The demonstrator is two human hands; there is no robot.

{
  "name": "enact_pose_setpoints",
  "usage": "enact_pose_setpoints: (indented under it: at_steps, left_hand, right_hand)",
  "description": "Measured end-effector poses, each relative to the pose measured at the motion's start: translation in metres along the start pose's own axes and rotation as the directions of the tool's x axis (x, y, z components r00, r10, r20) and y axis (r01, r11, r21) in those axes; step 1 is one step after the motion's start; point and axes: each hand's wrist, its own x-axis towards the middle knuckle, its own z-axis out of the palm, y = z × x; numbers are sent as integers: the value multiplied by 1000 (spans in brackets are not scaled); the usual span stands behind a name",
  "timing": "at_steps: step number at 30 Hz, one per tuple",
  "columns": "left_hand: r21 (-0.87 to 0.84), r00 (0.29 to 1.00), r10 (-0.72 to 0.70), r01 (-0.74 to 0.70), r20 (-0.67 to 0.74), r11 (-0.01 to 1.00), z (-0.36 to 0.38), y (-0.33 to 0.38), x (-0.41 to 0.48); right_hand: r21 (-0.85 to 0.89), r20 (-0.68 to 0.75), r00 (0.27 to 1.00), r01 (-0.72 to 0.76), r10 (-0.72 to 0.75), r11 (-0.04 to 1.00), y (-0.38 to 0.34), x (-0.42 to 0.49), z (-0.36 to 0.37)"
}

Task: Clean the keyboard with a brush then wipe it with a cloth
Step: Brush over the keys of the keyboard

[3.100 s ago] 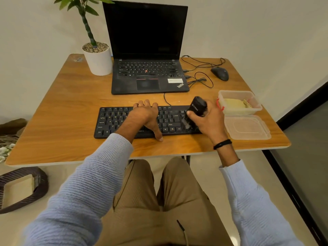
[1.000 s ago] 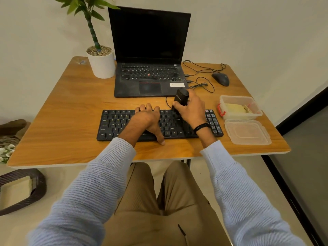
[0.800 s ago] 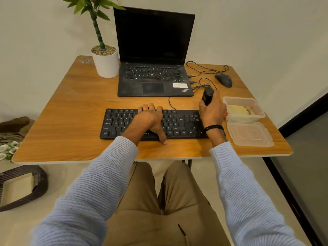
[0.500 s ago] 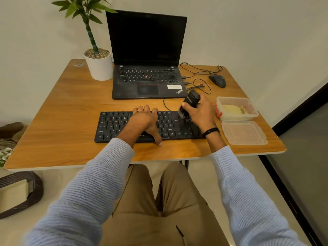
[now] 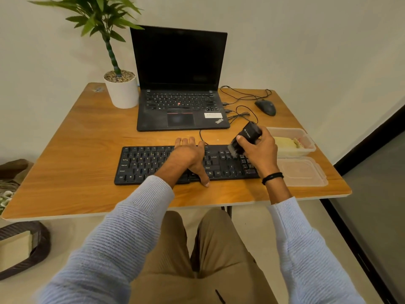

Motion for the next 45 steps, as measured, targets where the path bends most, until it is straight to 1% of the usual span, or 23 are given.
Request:
enact_pose_setpoints:
  at_steps: [3, 8, 12, 14, 17, 18, 21, 22, 25, 26, 28, 29, 30, 32, 33, 34, 36, 37, 40, 41, 43, 44, 45]
  left_hand:
    - [-1, 1000, -21, 21, 14, 1000, -1, -5, -2]
    - [-18, 999, -31, 31, 19, 999, 1, -8, -3]
    - [-19, 999, -36, 37, 25, 999, 1, -6, -1]
    - [-24, 999, -42, 43, 26, 999, 1, -5, 0]
    - [-33, 998, -59, 60, 30, 998, 1, -6, 1]
    - [-38, 998, -61, 62, 33, 997, 1, -5, 1]
    - [-41, 998, -52, 53, 32, 998, 1, -4, 0]
    - [-40, 998, -52, 53, 30, 998, 1, -4, -1]
    - [-41, 998, -61, 62, 27, 997, 2, -5, 0]
    - [-39, 998, -57, 58, 27, 998, 1, -5, 0]
    - [-34, 999, -47, 48, 28, 998, 1, -4, 0]
    - [-36, 998, -48, 49, 28, 998, 1, -4, 0]
    - [-39, 998, -54, 55, 29, 998, 1, -4, 0]
    - [-45, 998, -60, 61, 34, 997, 1, -5, 1]
    - [-42, 998, -59, 60, 36, 997, 0, -4, 0]
    - [-36, 998, -57, 58, 36, 998, 0, -4, 0]
    - [-31, 998, -54, 55, 39, 998, 0, -3, -1]
    - [-34, 998, -58, 60, 38, 998, 0, -3, -1]
    - [-47, 997, -64, 65, 37, 997, 0, -5, -1]
    - [-44, 998, -60, 61, 37, 997, 0, -4, -1]
    - [-34, 998, -53, 54, 38, 998, 0, -3, -1]
    - [-33, 998, -55, 56, 38, 998, 0, -3, -2]
    - [-36, 998, -59, 60, 35, 998, 0, -4, -1]
  right_hand:
    - [-108, -25, 999, 41, -43, 993, 0, 2, -3]
    - [-144, -6, 998, 63, -65, 988, 1, 3, 0]
    - [-144, 18, 993, 120, -118, 982, -5, -1, 9]
    - [-148, 52, 988, 150, -144, 977, -7, -6, 16]
    - [-191, 183, 970, 194, -159, 962, -12, -13, 23]
    - [-199, 199, 967, 197, -157, 960, -12, -12, 24]
    - [-225, 91, 984, 168, -151, 960, -13, -6, 17]
    - [-239, 93, 984, 168, -149, 956, -13, -5, 14]
    - [-229, 255, 957, 202, -142, 952, -10, -4, 10]
    - [-221, 233, 965, 176, -123, 959, -9, -3, 9]
    - [-237, 124, 986, 141, -114, 961, -5, 0, 4]
    - [-253, 126, 986, 139, -110, 957, -4, 1, 2]
    - [-254, 180, 979, 140, -96, 957, -5, 1, 0]
    - [-187, 314, 949, 100, -37, 977, -7, 1, 0]
    - [-176, 303, 953, 87, -30, 981, -7, 0, 1]
    - [-187, 236, 971, 81, -35, 979, -7, 1, 2]
    - [-280, 90, 993, 101, -79, 955, -5, 0, 5]
    - [-309, 93, 991, 116, -91, 944, -7, 0, 6]
    - [-292, 230, 972, 111, -43, 950, -12, 4, 7]
    - [-284, 214, 976, 100, -38, 954, -13, 6, 7]
    - [-320, 106, 993, 89, -57, 943, -13, 6, 7]
    - [-347, 90, 993, 98, -71, 933, -12, 5, 8]
    - [-374, 113, 990, 122, -85, 919, -12, 5, 9]
